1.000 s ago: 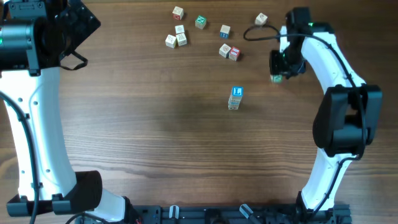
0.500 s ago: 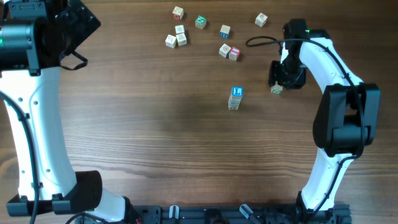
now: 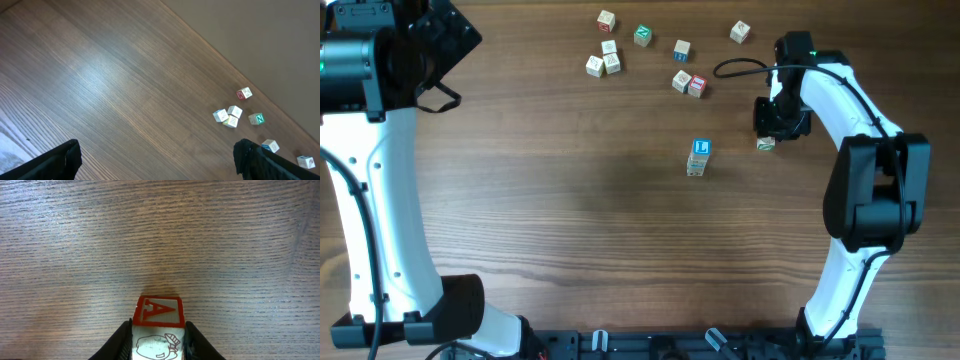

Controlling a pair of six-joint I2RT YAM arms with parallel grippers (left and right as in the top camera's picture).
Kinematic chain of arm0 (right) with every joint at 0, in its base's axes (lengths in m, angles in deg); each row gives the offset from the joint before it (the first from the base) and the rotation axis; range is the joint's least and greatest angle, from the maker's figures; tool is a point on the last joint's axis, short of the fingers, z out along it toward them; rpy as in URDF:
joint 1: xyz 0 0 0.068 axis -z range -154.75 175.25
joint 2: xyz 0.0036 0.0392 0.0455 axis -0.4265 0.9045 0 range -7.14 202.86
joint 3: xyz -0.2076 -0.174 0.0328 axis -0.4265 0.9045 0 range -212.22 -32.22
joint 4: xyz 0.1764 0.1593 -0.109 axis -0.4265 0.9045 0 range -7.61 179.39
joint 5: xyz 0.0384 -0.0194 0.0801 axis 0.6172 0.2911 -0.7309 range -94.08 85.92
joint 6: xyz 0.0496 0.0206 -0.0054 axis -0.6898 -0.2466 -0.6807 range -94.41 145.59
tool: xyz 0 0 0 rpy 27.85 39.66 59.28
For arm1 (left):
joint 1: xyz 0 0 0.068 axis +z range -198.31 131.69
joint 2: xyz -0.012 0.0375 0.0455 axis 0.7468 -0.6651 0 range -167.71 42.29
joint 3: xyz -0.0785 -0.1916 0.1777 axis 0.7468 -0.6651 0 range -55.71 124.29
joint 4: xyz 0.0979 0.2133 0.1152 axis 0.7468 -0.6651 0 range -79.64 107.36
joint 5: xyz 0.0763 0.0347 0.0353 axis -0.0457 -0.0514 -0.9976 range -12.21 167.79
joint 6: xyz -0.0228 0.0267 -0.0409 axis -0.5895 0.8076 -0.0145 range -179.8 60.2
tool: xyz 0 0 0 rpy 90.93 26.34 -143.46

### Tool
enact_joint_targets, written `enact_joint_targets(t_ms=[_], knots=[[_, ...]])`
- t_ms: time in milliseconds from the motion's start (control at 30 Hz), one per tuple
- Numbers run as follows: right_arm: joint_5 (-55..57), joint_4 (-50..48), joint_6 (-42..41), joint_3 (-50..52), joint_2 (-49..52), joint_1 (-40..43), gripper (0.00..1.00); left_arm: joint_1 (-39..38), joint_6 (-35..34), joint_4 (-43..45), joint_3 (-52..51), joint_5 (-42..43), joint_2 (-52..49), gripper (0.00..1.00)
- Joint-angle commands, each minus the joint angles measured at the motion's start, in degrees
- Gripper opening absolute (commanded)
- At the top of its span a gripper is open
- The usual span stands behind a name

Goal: Form a tower
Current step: 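Grasp the cream block with red A from the pile, right gripper, then carry the A block with the right gripper over the tower top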

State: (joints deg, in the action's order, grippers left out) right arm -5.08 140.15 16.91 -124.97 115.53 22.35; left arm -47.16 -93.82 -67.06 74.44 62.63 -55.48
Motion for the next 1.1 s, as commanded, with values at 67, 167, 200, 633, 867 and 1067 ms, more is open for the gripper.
enact_joint_targets(t_ms=[67, 167, 200, 633, 867, 1067], knots=[[-0.92, 0.17, 1.09, 0.61, -0.11, -0.20, 0.44, 0.26, -0.79, 0.11, 0.59, -0.94, 1.03, 1.00], [-0.07, 0.11, 1.18, 0.63, -0.11, -0.20, 0.51, 0.26, -0.79, 0.11, 0.57, -0.94, 1.03, 1.00], [-0.09, 0.09, 1.20, 0.63, -0.11, -0.20, 0.52, 0.26, -0.79, 0.11, 0.59, -0.94, 1.03, 1.00], [-0.11, -2.03, 1.18, 3.58, -0.11, -0.20, 0.47, 0.26, -0.79, 0.11, 0.59, -0.94, 1.03, 1.00], [-0.13, -1.38, 1.03, 1.55, -0.33, -0.20, 0.41, 0.26, -0.79, 0.11, 0.59, -0.94, 1.03, 1.00], [-0.13, -1.46, 0.59, 1.46, -0.33, -0.20, 0.40, 0.26, -0.79, 0.11, 0.59, -0.94, 1.03, 1.00]])
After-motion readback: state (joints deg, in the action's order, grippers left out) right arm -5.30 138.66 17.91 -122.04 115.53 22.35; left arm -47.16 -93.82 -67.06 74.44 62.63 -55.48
